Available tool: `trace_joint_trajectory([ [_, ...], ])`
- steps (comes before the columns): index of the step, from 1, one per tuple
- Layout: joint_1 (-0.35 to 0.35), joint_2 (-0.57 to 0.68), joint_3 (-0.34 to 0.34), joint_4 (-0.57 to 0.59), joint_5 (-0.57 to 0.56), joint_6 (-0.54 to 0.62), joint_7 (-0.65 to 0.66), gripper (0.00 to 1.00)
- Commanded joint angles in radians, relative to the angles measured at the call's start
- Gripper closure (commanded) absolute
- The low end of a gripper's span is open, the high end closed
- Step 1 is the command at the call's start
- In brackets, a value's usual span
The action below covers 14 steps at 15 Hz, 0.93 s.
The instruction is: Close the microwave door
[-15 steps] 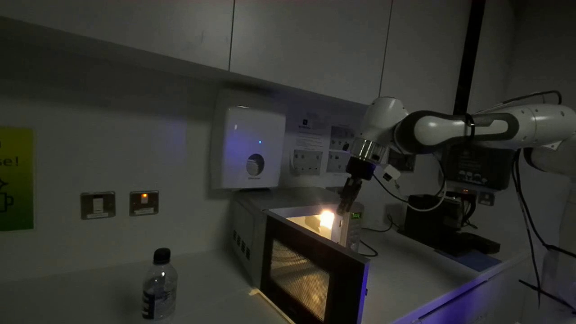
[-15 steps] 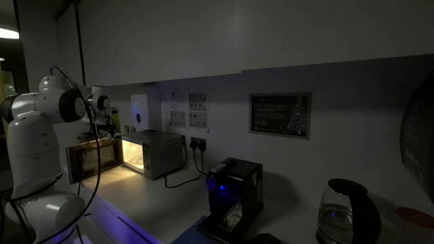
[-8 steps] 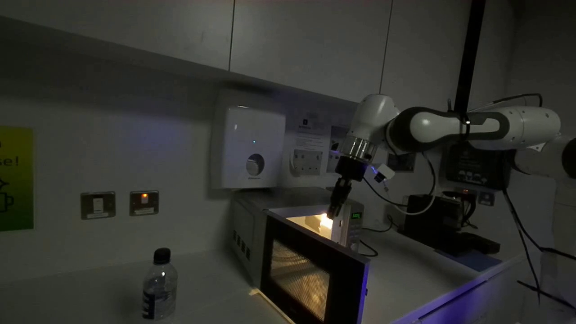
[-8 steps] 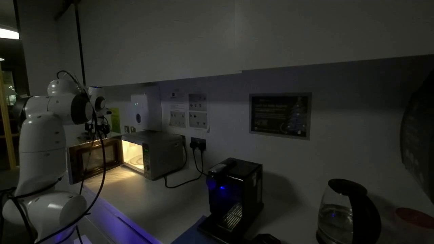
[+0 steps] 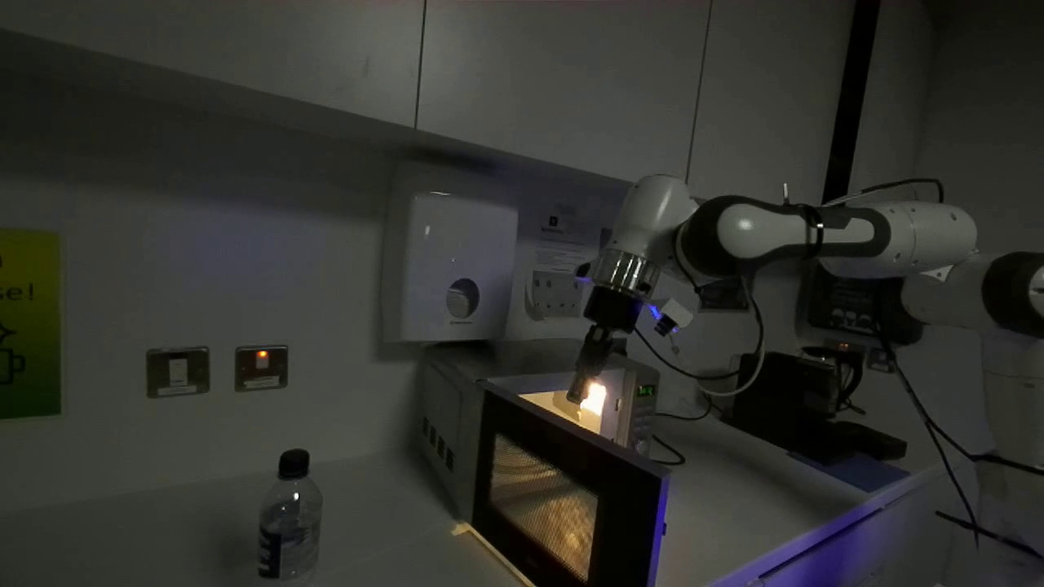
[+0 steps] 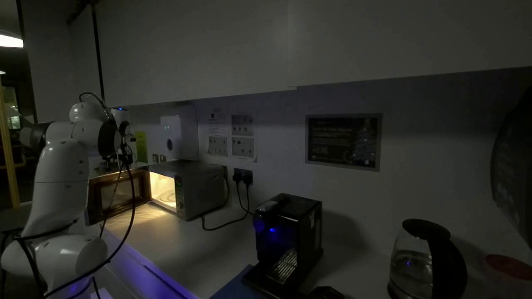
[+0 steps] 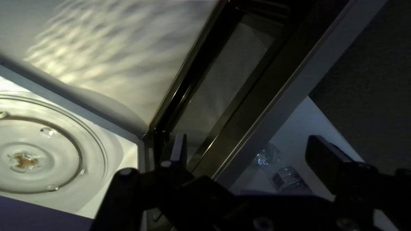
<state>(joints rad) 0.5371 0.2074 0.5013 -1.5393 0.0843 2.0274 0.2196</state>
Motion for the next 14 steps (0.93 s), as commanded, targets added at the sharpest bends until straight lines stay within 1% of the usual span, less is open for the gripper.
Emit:
trace_joint_trajectory([
  [1,0.021,0.05,-0.011,0.083,0.001,-0.036,-0.048,0.0],
  [8,0.032,0.082,-0.015,0.114,-0.012,-0.024,-0.161,0.0],
  [14,0.04,0.085,-0.014,0.118,-0.054,-0.013,-0.321,0.0],
])
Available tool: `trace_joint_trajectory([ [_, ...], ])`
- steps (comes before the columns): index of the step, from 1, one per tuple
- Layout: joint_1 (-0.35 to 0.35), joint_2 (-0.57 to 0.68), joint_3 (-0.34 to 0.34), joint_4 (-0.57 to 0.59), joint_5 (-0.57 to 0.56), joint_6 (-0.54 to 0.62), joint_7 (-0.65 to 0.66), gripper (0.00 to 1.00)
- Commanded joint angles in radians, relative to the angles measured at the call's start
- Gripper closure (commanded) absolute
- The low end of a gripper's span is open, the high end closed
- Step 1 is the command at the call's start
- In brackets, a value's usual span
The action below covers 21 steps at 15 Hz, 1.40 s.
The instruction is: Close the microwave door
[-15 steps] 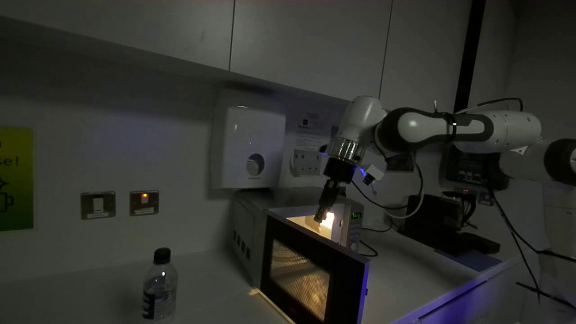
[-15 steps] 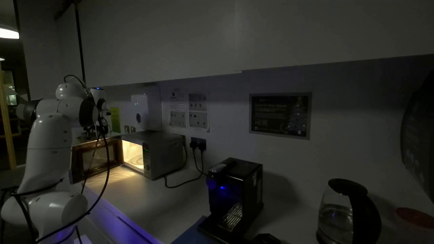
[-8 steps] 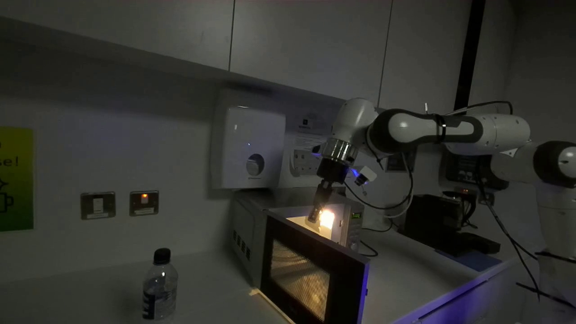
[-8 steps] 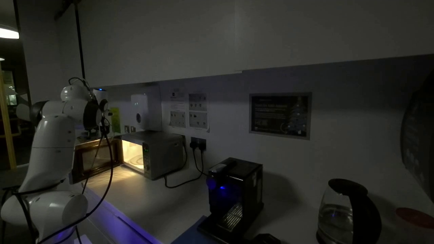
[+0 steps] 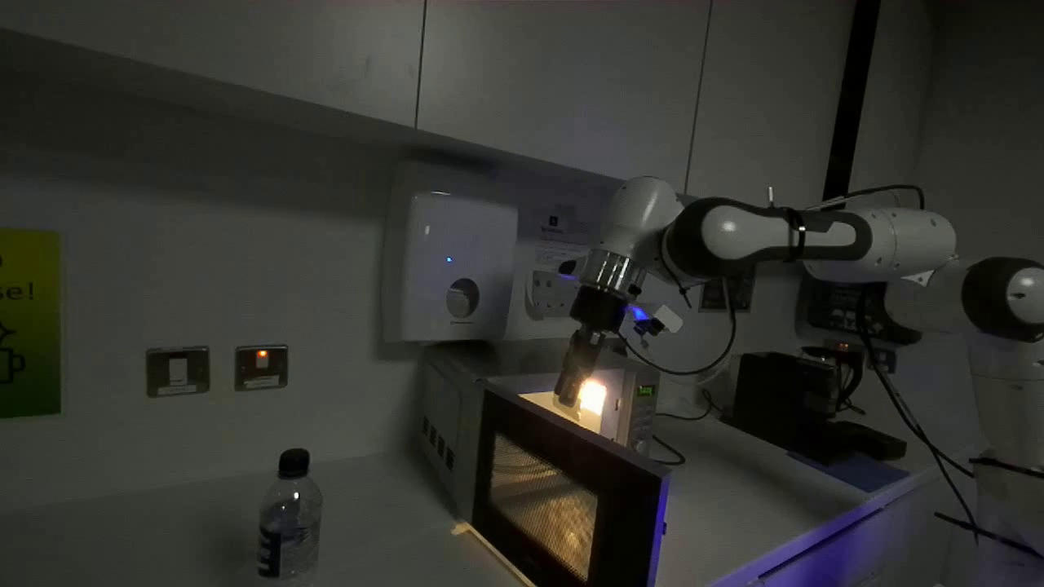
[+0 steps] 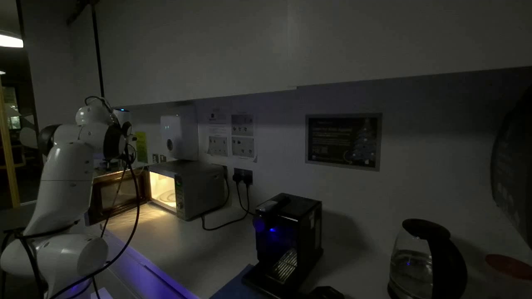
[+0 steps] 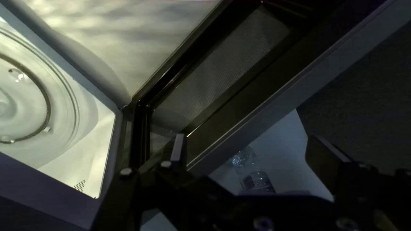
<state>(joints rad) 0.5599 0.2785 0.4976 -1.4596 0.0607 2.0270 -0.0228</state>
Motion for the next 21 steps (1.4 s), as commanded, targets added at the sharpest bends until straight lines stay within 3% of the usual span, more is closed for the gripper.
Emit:
trace_joint_trajectory([
  [1,0.016,0.012,-0.009,0.034,-0.034,-0.006,-0.108,0.0],
  [14,0.003,0.079,0.029,0.068,-0.007,0.124,-0.526,0.0],
  [21,0.009,0.198,0.065,0.165,0.031,0.096,-0.702,0.0],
])
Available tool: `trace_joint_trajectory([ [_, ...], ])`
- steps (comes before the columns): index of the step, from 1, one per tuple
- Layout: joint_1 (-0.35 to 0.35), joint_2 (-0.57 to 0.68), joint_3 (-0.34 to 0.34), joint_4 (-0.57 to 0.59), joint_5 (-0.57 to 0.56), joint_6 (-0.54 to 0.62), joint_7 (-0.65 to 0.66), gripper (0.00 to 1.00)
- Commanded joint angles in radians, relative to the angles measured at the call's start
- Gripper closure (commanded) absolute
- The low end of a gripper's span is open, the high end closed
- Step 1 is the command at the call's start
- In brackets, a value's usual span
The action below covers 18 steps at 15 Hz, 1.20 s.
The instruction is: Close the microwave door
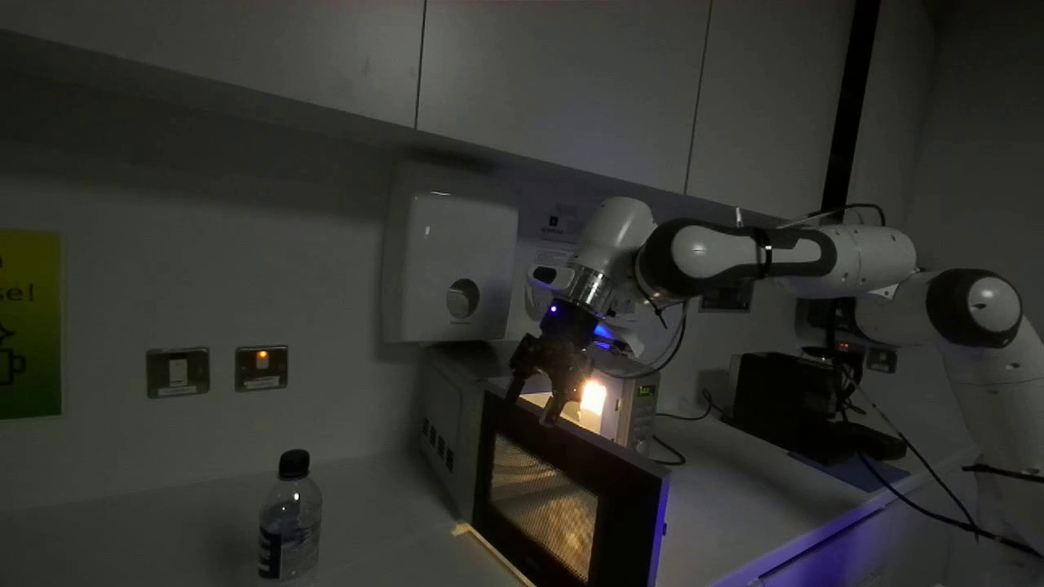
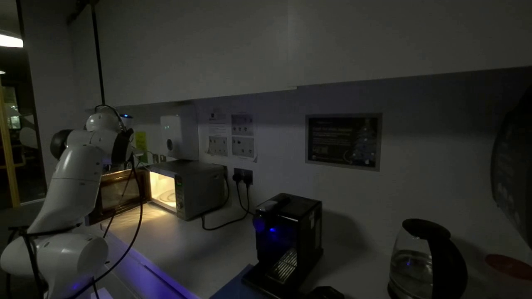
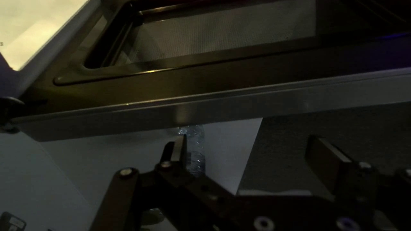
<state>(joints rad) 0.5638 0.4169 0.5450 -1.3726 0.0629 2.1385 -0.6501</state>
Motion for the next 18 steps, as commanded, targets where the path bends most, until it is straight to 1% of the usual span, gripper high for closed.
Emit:
trace_joint_trajectory([
  [1,0.005,0.072,0.023,0.09,0.034,-0.025,-0.093,0.0],
  [5,0.008,0.102,0.029,0.125,0.041,-0.097,-0.141,0.0],
  [12,0.035,0.086,0.004,0.166,0.021,-0.311,-0.105,0.0],
  [13,0.023,0.082,0.023,0.161,0.012,-0.331,-0.097,0.0],
  [15,0.024,0.071,0.018,0.161,0.008,-0.368,-0.082,0.0],
  [18,0.015,0.056,0.016,0.149,0.013,-0.383,-0.063,0.0],
])
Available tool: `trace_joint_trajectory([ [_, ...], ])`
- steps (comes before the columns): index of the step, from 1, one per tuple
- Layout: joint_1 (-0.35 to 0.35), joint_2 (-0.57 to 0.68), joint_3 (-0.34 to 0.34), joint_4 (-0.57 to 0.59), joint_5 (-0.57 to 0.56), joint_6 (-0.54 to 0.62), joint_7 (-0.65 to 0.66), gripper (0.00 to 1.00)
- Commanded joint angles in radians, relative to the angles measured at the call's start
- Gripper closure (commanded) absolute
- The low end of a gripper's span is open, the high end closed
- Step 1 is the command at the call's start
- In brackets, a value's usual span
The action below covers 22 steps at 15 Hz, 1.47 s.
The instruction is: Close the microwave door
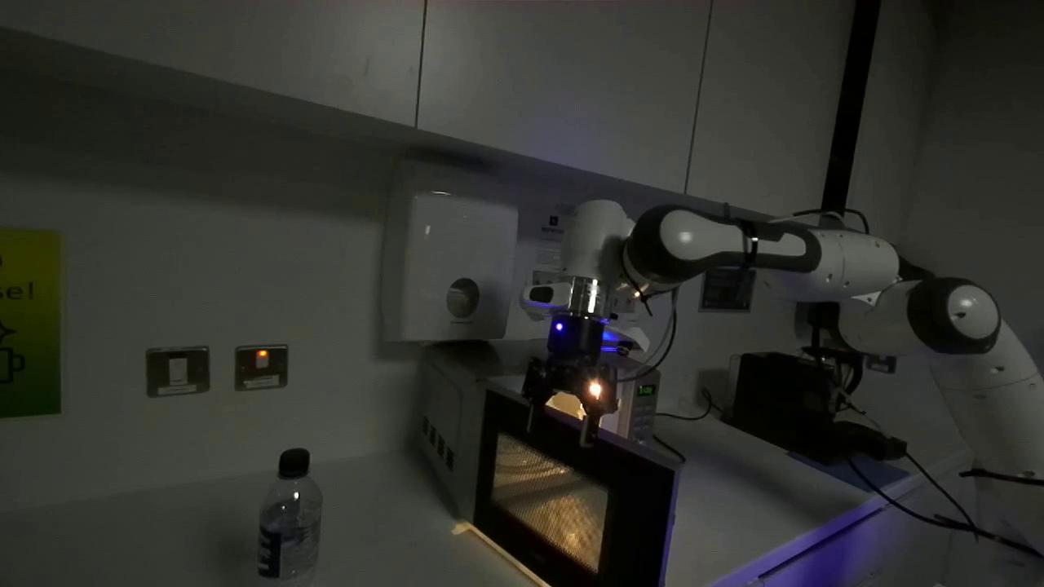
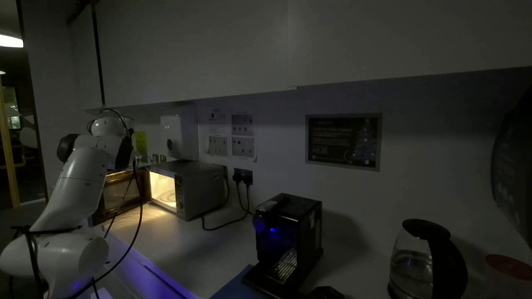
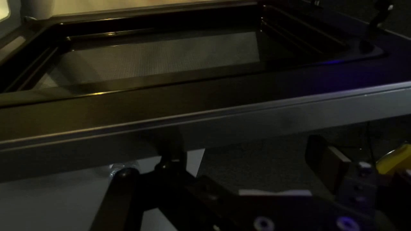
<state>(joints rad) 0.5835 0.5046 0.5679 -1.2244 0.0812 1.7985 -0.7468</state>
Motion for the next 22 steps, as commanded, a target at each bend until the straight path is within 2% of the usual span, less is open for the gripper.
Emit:
trace_joint_trajectory([
  [1,-0.009,-0.039,-0.008,-0.009,-0.002,-0.039,0.044,0.0],
  [12,-0.039,-0.142,-0.039,-0.099,0.008,-0.009,0.224,0.0],
  [22,-0.077,-0.193,-0.036,-0.175,0.048,0.002,0.272,0.0],
])
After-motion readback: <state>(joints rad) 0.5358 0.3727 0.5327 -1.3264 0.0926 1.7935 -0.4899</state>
